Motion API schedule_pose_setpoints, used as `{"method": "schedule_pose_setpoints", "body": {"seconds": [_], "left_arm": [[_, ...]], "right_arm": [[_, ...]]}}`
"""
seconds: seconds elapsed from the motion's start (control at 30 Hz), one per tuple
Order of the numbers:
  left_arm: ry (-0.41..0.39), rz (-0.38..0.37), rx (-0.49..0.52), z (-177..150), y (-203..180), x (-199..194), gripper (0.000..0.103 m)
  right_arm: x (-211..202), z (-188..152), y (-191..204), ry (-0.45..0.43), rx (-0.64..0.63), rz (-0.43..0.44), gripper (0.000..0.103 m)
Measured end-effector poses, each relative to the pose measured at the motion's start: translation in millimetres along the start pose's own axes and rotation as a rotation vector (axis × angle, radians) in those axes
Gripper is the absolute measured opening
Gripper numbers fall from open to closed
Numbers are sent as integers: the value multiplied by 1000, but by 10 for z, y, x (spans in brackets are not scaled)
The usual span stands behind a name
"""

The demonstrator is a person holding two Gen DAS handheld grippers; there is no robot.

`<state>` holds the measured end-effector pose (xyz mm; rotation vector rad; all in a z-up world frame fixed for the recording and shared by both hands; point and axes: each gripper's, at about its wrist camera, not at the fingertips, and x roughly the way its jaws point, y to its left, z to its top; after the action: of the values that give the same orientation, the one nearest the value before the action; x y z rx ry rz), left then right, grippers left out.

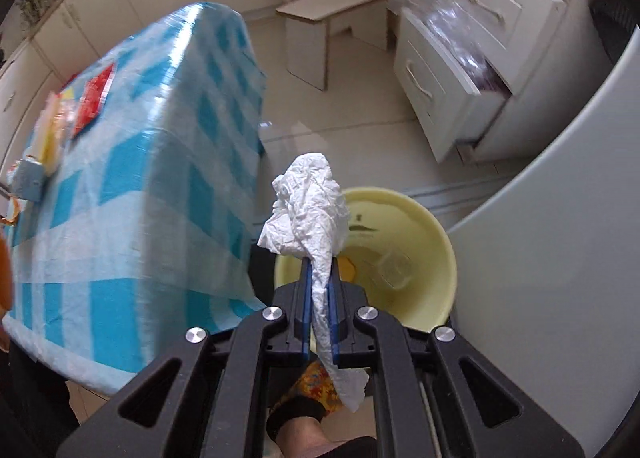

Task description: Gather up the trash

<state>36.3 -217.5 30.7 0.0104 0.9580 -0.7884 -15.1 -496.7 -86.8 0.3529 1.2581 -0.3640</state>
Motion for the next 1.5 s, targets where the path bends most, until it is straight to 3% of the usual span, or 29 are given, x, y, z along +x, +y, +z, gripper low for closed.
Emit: {"method": "schedule_pose_setpoints", "body": {"seconds": [0.03, 0.07, 0.13, 0.2, 0.3, 0.43, 0.57, 0.67, 0.73, 0.8, 1.0, 1.17, 1.5], "left_arm": [[5, -11, 10, 9, -78, 48, 9], [8, -18, 17, 12, -131, 79, 9], [16, -30, 32, 12, -249, 158, 9], [27, -44, 38, 4, -335, 227, 9], [54, -60, 47, -30, -468, 377, 9], [101, -75, 58, -73, -638, 639, 9], [151, -70, 54, -50, -832, 1093, 9], [205, -43, 60, -38, -1031, 1538, 10], [258, -30, 49, -39, -1133, 1828, 20], [286, 1, 47, -42, -1207, 1965, 42], [187, 18, 77, -37, -1163, 1491, 70], [104, 53, -2, -130, -673, 848, 78], [-61, 228, -108, -477, 326, -342, 85]], "right_arm": [[85, -4, -65, 24, 22, -7, 13], [161, -11, -136, 49, 56, -21, 31], [158, 10, -236, 46, 117, -5, 50], [16, 39, -277, -5, 151, 17, 51], [-374, 69, -307, -155, 205, 68, 60], [-1144, 82, -362, -473, 246, 135, 77], [-1697, 26, -455, -739, 288, 178, 86], [-1826, 93, -467, -807, 308, 209, 88], [-1802, 171, -461, -795, 312, 234, 88], [-1769, 213, -451, -774, 313, 247, 88], [-1862, 218, -332, -769, 301, 260, 88], [-1948, 154, -76, -792, 263, 275, 88], [-1998, 153, 751, -801, 84, 276, 91]]}}
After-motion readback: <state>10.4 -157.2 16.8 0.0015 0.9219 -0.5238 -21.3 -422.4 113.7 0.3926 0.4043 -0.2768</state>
